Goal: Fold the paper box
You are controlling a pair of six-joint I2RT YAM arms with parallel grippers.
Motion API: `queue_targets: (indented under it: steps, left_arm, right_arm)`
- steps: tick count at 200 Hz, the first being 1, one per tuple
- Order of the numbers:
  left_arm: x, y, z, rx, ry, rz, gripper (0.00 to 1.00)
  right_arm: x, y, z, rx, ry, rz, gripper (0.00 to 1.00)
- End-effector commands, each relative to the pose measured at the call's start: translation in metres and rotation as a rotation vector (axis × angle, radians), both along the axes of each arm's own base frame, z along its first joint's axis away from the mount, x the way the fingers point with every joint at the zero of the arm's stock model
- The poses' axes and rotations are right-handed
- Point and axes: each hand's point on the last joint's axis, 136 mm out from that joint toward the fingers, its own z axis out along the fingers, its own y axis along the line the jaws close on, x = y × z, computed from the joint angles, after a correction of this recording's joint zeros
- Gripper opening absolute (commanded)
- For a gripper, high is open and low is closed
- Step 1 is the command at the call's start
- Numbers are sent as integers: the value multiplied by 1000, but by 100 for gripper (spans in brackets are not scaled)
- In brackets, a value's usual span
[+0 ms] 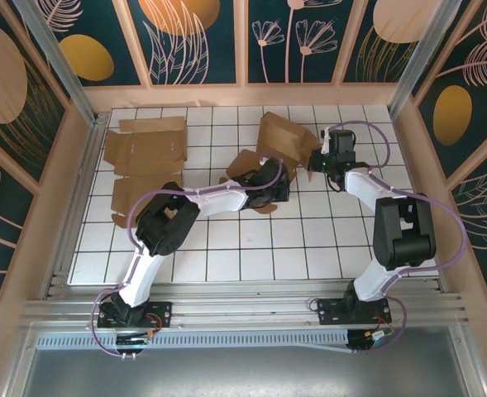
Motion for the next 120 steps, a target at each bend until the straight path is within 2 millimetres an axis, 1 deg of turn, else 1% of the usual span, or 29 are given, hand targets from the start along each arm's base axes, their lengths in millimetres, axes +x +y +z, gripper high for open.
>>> queue_targets:
  steps: [1, 13, 27, 41, 54, 66, 76, 85, 111, 120]
  left_arm:
    - [9, 13, 52, -25, -153, 30, 2]
    - [11, 16, 51, -11, -157, 38, 0]
    - [15, 16, 38, 25, -128, 43, 0]
    - [18, 12, 28, 28, -106, 38, 0]
    - [19, 3, 19, 4, -74, 16, 0]
    - [19, -3, 3, 14, -38, 3, 0]
    - [19, -1, -15, 41, -9, 13, 0]
    - [19, 0, -26, 52, 5, 25, 0]
    - [15, -6, -43, 20, 33, 4, 0]
    - [15, -5, -49, 25, 39, 5, 0]
  right_arm:
    - [1, 0, 9, -33, -27, 8, 2]
    - [1, 0, 9, -32, -27, 9, 2]
    - [1, 1, 9, -26, -27, 11, 2]
    - [2, 2, 9, -18, -24, 9, 2]
    - [2, 3, 10, -5, -23, 6, 2]
    - [2, 5, 12, 15, -21, 5, 4]
    - [3, 6, 13, 28, -17, 0, 5]
    - [3, 6, 13, 40, -9, -11, 4]
    - [4, 5, 11, 69, 12, -48, 5]
    - [4, 6, 11, 86, 21, -60, 5]
